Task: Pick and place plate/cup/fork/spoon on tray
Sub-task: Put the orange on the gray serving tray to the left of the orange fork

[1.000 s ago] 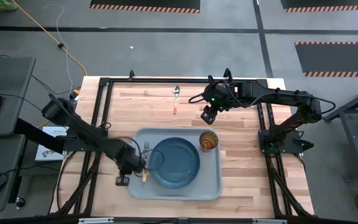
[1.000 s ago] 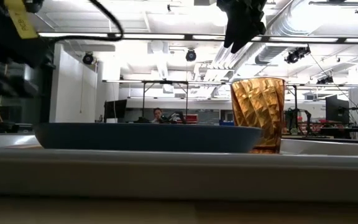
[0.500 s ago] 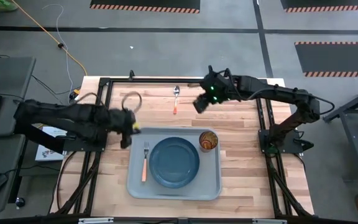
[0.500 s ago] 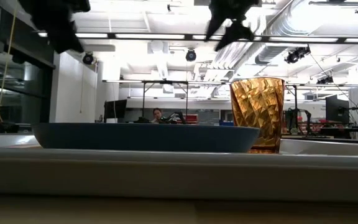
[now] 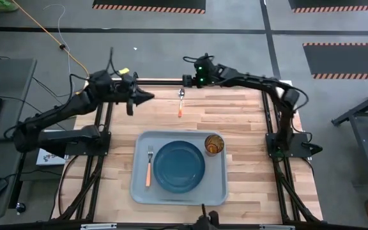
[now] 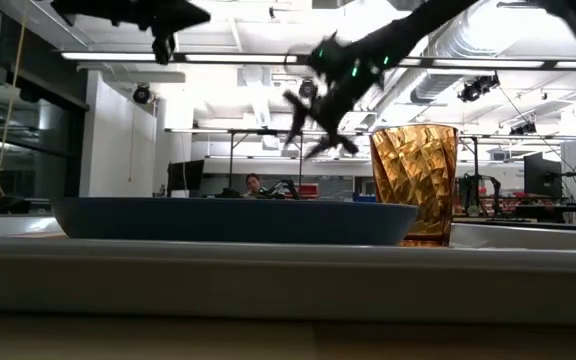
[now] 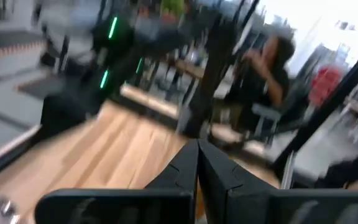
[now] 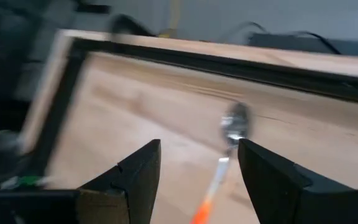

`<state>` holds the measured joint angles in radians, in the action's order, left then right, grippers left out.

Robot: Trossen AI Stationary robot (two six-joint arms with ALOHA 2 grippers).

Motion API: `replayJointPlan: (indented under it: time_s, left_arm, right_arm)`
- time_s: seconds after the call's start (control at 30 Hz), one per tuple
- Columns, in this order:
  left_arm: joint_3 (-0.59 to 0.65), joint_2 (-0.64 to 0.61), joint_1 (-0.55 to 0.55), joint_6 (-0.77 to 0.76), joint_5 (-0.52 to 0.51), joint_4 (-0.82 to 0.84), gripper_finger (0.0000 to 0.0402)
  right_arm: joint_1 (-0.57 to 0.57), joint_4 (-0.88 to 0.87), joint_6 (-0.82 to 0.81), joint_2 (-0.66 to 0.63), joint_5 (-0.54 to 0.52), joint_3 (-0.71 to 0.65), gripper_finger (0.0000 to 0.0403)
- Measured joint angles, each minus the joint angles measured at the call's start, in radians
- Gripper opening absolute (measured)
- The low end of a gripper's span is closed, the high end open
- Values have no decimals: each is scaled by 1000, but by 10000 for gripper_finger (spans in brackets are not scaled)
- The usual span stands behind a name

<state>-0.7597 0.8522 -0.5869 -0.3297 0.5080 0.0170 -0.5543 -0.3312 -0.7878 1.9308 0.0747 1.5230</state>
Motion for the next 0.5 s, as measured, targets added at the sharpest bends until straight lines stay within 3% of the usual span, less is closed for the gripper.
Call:
replayJointPlan:
  time_s: [0.23,0.5]
  left_arm:
    - [0,-1,-4,-88,0,-105,0]
    - [0,-1,0,-105,-1,-92,0]
  right_arm:
    - [-15,58,-54,151,6,0,206]
    - [-18,24,-22,187,16,58,191]
